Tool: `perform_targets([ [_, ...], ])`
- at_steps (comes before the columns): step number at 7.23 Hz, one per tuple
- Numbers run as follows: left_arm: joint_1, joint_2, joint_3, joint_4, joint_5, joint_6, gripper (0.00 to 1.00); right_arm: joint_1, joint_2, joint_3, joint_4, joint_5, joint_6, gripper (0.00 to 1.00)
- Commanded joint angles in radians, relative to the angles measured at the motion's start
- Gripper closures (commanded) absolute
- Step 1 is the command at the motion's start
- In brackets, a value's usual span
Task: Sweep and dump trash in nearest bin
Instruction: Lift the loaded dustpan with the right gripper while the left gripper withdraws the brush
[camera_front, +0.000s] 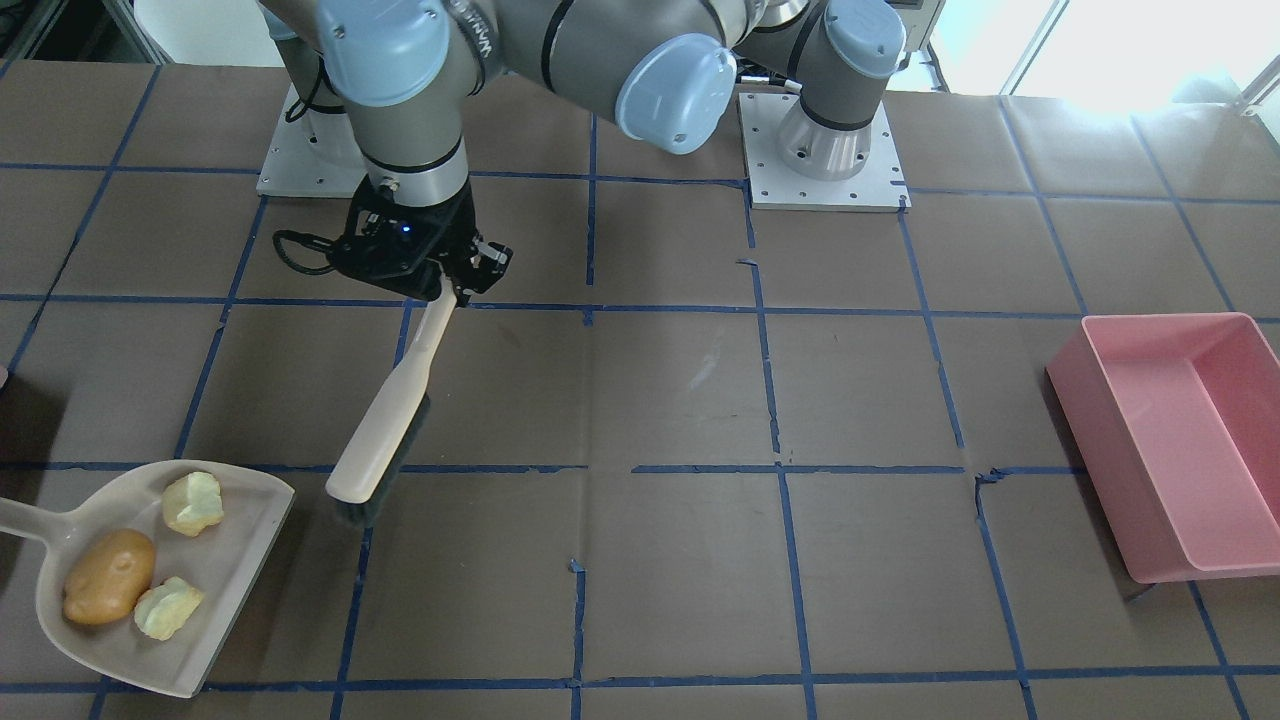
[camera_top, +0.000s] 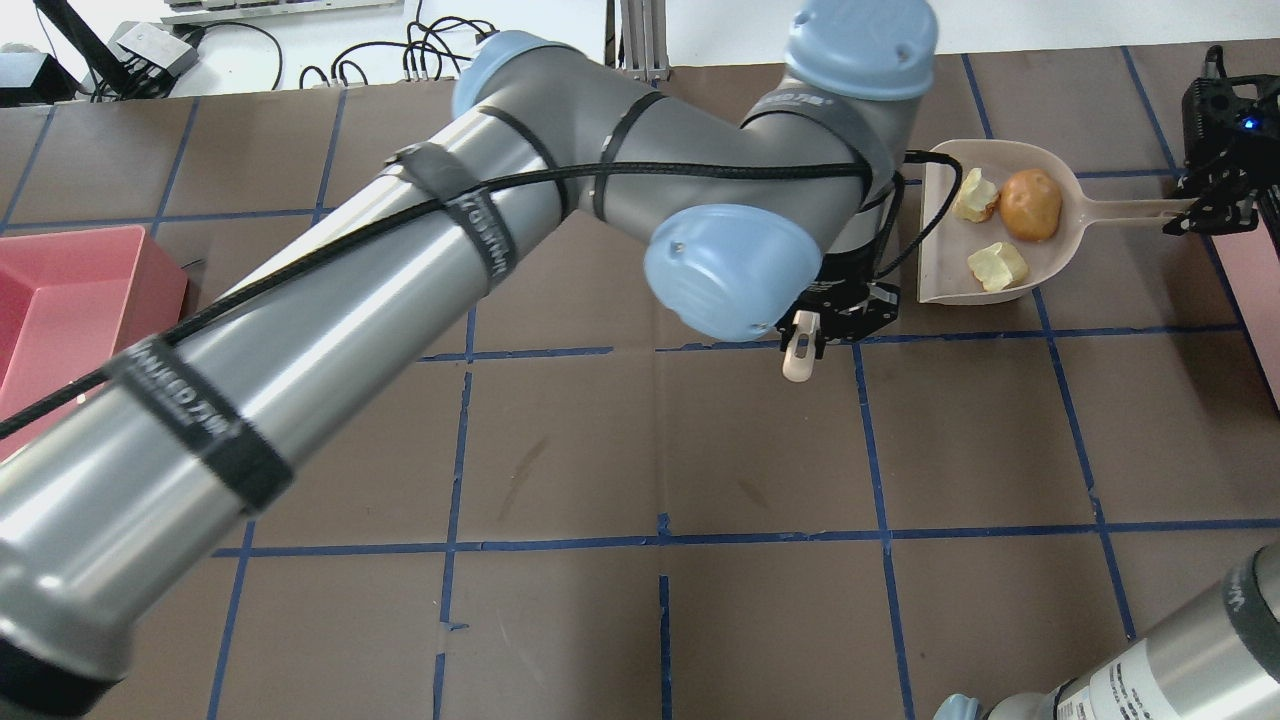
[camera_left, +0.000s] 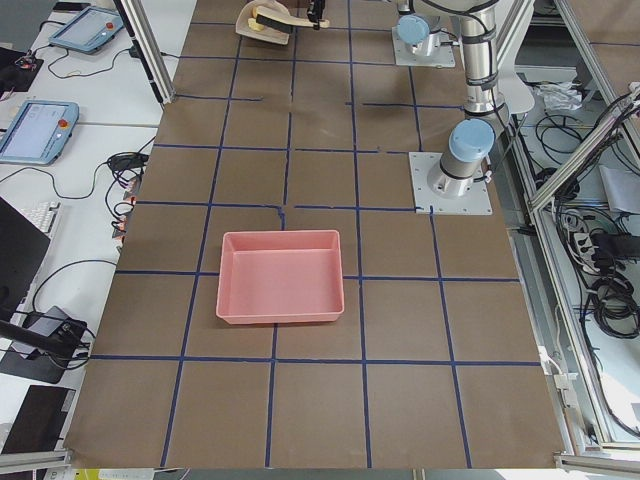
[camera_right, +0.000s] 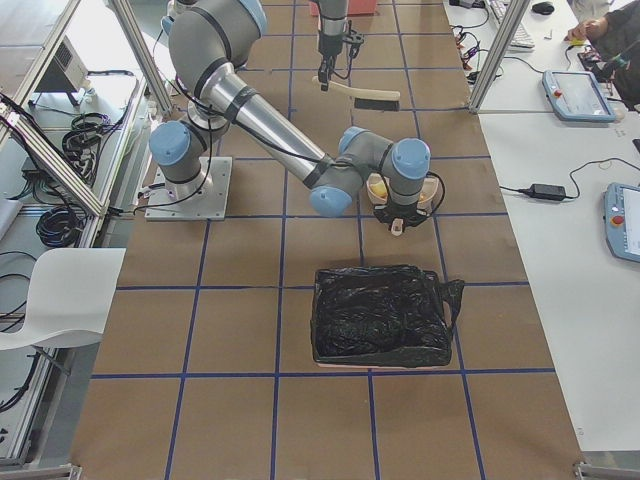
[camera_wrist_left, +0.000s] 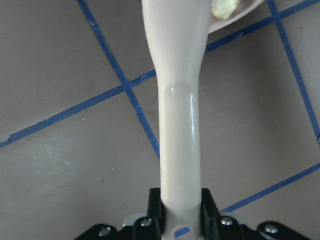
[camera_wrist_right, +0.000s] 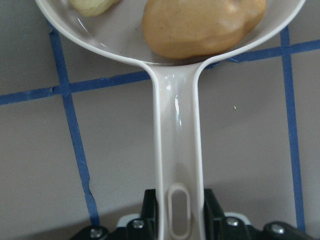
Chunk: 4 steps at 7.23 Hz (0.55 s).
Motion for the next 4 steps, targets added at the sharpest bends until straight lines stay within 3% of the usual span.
perform_targets([
  [1, 0.047, 0.154, -0.285, 0.009, -0.009, -0.013, 1.00, -0.073, -0.014, -0.019, 0.004, 0.020, 0.001, 1.00],
  [3, 0.047, 0.189, -0.450, 0.067, -0.009, -0.098, 1.00, -0.145, -0.072, -0.064, 0.021, 0.062, 0.067, 1.00],
  [4, 0.045, 0.193, -0.511, 0.102, -0.011, -0.112, 1.00, -0.172, -0.120, -0.109, 0.129, 0.066, 0.079, 1.00],
])
